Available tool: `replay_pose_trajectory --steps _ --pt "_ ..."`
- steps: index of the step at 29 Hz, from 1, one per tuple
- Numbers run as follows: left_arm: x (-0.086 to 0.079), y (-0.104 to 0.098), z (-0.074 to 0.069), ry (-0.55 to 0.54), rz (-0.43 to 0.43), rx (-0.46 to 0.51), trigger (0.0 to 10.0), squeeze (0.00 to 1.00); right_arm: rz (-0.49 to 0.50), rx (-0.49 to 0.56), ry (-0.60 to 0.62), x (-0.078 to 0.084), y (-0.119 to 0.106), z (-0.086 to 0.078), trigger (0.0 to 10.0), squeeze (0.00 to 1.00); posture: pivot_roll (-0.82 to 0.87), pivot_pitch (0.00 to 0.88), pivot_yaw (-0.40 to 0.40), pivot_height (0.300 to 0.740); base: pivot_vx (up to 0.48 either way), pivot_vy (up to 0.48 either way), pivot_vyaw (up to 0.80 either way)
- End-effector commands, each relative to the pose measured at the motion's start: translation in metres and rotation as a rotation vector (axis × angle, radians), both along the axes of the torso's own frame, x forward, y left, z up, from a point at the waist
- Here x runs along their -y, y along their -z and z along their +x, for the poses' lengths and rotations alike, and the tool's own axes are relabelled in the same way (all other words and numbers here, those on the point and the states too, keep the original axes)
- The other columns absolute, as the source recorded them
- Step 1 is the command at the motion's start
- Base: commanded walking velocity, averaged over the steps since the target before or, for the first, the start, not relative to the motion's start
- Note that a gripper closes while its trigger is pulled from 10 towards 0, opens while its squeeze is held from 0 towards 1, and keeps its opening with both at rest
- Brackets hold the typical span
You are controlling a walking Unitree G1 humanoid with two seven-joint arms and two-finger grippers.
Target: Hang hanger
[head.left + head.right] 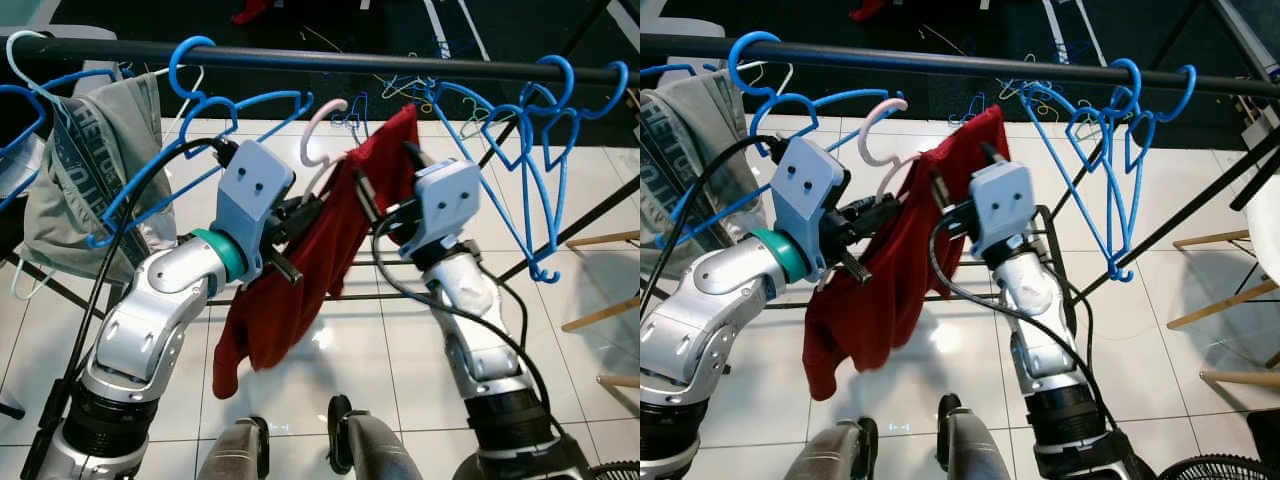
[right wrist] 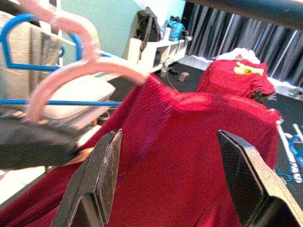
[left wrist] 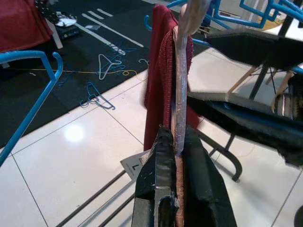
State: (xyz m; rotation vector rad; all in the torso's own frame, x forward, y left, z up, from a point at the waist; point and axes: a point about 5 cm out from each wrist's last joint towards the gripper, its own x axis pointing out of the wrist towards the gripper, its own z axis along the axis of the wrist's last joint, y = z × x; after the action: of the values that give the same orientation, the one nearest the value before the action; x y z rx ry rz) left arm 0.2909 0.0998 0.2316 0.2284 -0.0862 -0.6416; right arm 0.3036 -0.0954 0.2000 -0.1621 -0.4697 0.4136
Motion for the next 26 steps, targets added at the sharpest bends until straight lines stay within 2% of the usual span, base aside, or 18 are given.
replay_pose_trajectory --steps 1,6,8,15,16,17,18,19,20,22,23,24,26 --pt "-0.001 -0.003 0.002 -0.022 -0.002 0.017 10.0 0.0 0.0 -0.018 -0.003 0.001 0.004 -0.003 10.0 0.0 0.0 0.169 0.027 0.74 0.0 0.0 0.0" --pt "-0.004 -0.007 0.007 -0.068 -0.019 0.03 10.0 0.0 0.001 -0.026 0.006 0.003 0.007 -0.005 10.0 0.0 -0.01 0.168 0.032 0.74 0.0 0.0 0.0" --pt "-0.006 -0.014 0.013 -0.126 -0.048 0.043 10.0 0.0 0.001 -0.031 0.017 0.005 0.008 -0.005 10.0 0.0 0.0 0.169 0.034 0.74 0.0 0.0 0.0" --pt "-0.006 -0.016 0.018 -0.16 -0.066 0.039 10.0 0.0 0.003 -0.03 0.021 0.006 0.008 -0.005 10.0 0.0 0.01 0.17 0.038 0.74 0.0 0.0 0.0" --pt "-0.005 -0.019 0.024 -0.208 -0.086 0.034 10.0 0.0 0.008 -0.031 0.026 0.006 0.008 -0.004 10.0 0.0 0.02 0.175 0.038 0.74 0.0 0.0 0.0" --pt "-0.005 -0.019 0.024 -0.208 -0.086 0.034 10.0 0.0 0.008 -0.031 0.026 0.006 0.008 -0.004 10.0 0.0 0.02 0.175 0.038 0.74 0.0 0.0 0.0" --pt "-0.001 -0.024 0.034 -0.256 -0.103 0.035 10.0 0.0 0.014 -0.033 0.03 0.006 0.008 -0.003 10.0 0.0 0.02 0.176 0.034 0.74 0.0 0.0 0.0" --pt "-0.001 -0.024 0.034 -0.256 -0.103 0.035 10.0 0.0 0.014 -0.033 0.03 0.006 0.008 -0.003 10.0 0.0 0.02 0.176 0.034 0.74 0.0 0.0 0.0" --pt "0.003 -0.027 0.042 -0.288 -0.112 0.034 10.0 0.0 0.018 -0.035 0.032 0.006 0.008 -0.002 10.0 0.0 0.02 0.176 0.034 0.74 0.0 0.0 0.0" --pt "0.003 -0.027 0.042 -0.288 -0.112 0.034 10.0 0.0 0.018 -0.035 0.032 0.006 0.008 -0.002 10.0 0.0 0.02 0.176 0.034 0.74 0.0 0.0 0.0" --pt "0.007 -0.029 0.05 -0.318 -0.106 0.035 10.0 0.0 0.021 -0.036 0.033 0.006 0.008 -0.002 10.0 0.0 0.01 0.176 0.035 0.74 0.0 0.0 0.0" --pt "0.007 -0.029 0.05 -0.318 -0.106 0.035 10.0 0.0 0.021 -0.036 0.033 0.006 0.008 -0.002 10.0 0.0 0.01 0.176 0.035 0.74 0.0 0.0 0.0" --pt "0.006 -0.022 0.067 -0.39 -0.052 -0.003 10.0 0.0 0.024 -0.035 0.04 0.006 0.007 -0.002 10.0 0.0 0.0 0.181 0.04 0.74 0.0 0.0 0.0"
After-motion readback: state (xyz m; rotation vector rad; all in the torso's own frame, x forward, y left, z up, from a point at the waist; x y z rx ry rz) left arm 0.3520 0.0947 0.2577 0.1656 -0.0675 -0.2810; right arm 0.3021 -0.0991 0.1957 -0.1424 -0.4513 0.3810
